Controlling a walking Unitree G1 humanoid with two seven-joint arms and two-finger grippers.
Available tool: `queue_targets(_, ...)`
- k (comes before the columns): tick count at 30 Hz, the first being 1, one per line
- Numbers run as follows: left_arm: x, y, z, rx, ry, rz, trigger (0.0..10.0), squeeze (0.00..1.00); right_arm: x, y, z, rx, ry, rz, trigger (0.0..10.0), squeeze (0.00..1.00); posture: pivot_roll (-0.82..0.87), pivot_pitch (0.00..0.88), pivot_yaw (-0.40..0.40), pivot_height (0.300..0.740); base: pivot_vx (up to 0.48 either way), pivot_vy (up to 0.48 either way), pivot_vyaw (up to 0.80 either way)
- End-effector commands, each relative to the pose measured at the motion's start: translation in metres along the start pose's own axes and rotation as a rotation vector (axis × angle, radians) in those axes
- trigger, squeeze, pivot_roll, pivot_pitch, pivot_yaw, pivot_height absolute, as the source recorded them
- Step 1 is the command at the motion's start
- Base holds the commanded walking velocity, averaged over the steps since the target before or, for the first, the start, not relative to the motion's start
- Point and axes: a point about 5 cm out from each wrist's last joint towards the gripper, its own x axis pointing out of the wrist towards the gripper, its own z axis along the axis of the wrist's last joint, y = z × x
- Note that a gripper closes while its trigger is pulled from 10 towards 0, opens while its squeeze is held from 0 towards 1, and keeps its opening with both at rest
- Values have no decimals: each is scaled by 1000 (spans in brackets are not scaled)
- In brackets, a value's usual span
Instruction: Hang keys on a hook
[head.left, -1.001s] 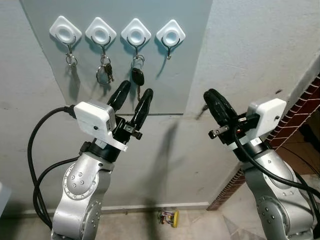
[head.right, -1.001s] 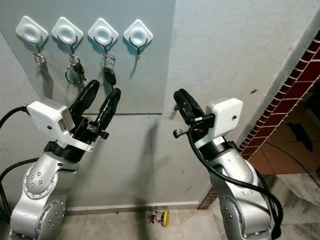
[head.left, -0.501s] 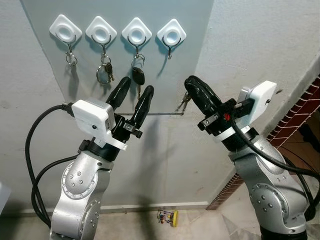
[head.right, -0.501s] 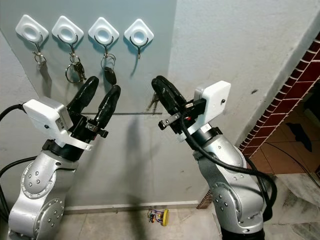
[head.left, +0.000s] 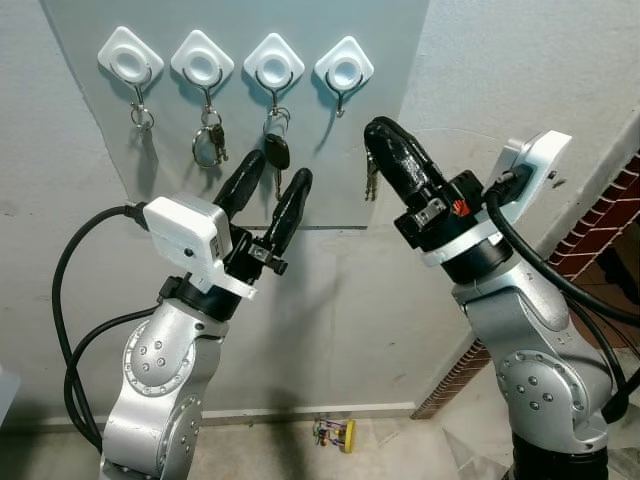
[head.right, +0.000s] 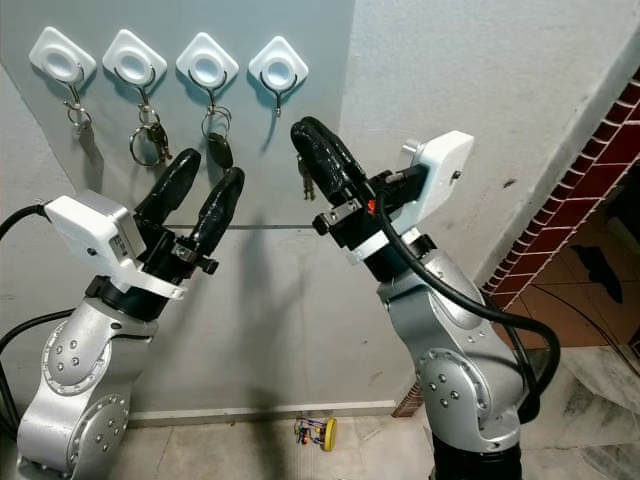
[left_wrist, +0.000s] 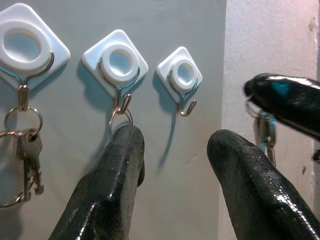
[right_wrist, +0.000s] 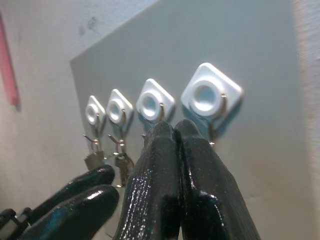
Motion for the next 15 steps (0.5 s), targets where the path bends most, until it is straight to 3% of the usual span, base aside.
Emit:
queue_targets(1, 1, -3, 5, 5, -23, -13, 10000, 0, 5, 3, -1, -1, 0, 31, 10000, 0, -40, 118, -51, 740, 0, 0, 0)
queue_targets(7, 1, -2, 6, 8, -24, -4, 10000, 0, 11, 8, -14, 13, 44, 76, 10000, 0, -33, 122, -53, 740, 0, 0, 0)
queue_targets(15, 1, -3, 6, 7, -25, 3, 10000, 0, 18, 3, -18, 8, 14, 50, 10000, 0, -31, 128, -57, 740, 0, 0, 0)
